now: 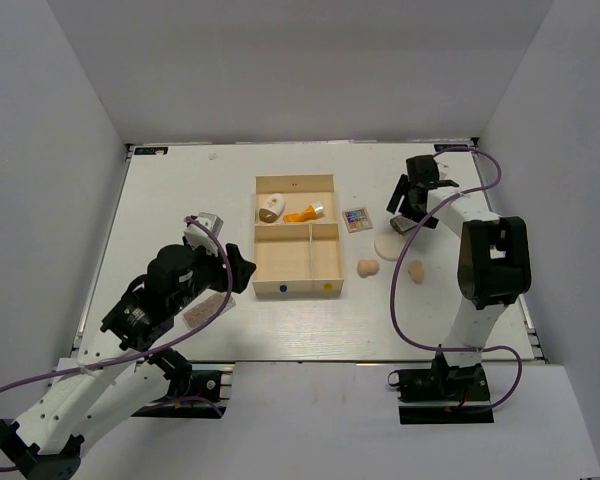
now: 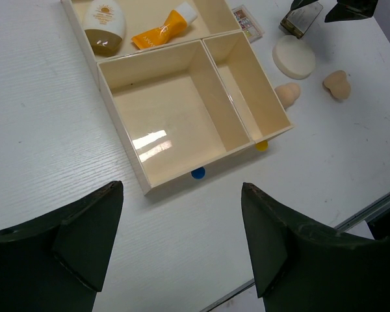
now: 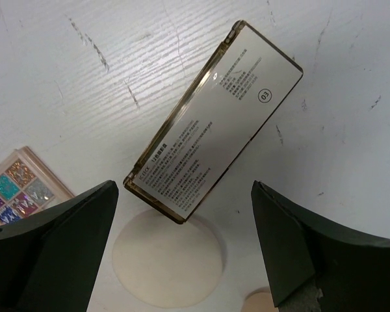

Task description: Organize the makeup

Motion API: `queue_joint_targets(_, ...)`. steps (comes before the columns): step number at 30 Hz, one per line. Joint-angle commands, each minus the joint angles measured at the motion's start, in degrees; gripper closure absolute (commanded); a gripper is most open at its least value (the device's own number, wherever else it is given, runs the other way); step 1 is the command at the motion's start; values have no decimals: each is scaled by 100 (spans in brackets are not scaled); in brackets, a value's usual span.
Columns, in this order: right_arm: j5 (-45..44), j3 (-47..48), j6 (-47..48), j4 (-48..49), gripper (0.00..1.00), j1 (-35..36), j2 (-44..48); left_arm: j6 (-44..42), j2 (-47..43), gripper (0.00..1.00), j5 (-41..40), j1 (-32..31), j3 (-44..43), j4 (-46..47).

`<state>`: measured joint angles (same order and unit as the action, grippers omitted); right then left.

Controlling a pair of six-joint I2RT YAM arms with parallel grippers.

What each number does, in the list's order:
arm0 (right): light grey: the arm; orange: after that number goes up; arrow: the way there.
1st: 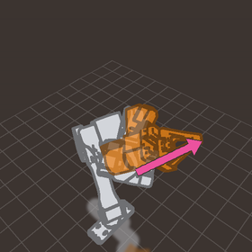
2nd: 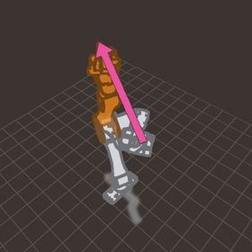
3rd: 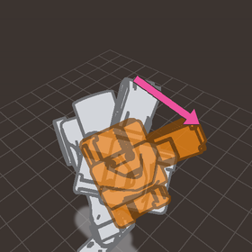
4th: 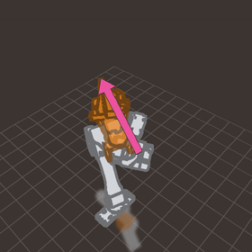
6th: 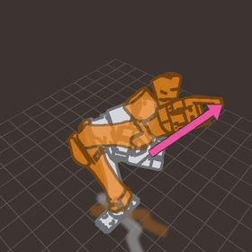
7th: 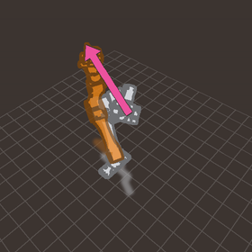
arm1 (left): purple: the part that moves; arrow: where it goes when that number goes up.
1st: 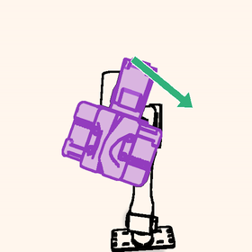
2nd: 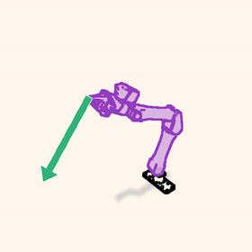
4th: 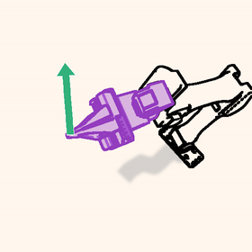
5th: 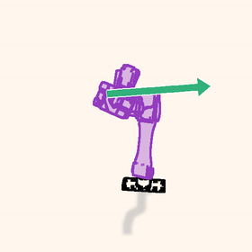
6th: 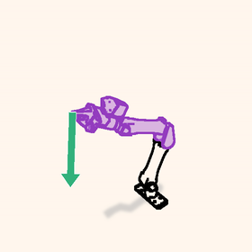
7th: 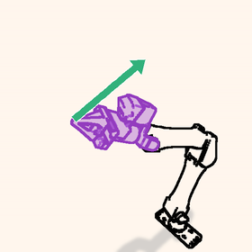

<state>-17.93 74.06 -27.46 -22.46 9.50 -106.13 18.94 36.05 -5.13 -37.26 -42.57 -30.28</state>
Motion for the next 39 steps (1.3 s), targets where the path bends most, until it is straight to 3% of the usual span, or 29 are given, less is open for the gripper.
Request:
queue_joint_targets(1, -61, 3, -417, 400, 11, -106, 128, -13, -28, 17, 47, -19, -6, 58)
queue_joint_targets(25, -26, 856, -717, -83, 13, -396, -1147, -31, -2, 17, 21, -19, -15, 75)
queue_joint_targets(33, 554, 469, -629, 154, 41, -606, -989, -22, -19, 17, -6, -19, -15, 58)
queue_joint_targets(37, 651, 469, -594, 215, 43, -642, -980, -22, -37, 17, -41, -19, -15, 49)
queue_joint_targets(39, 660, 512, -532, 233, 49, -659, -1006, -22, -37, 17, -67, -19, -15, 49)
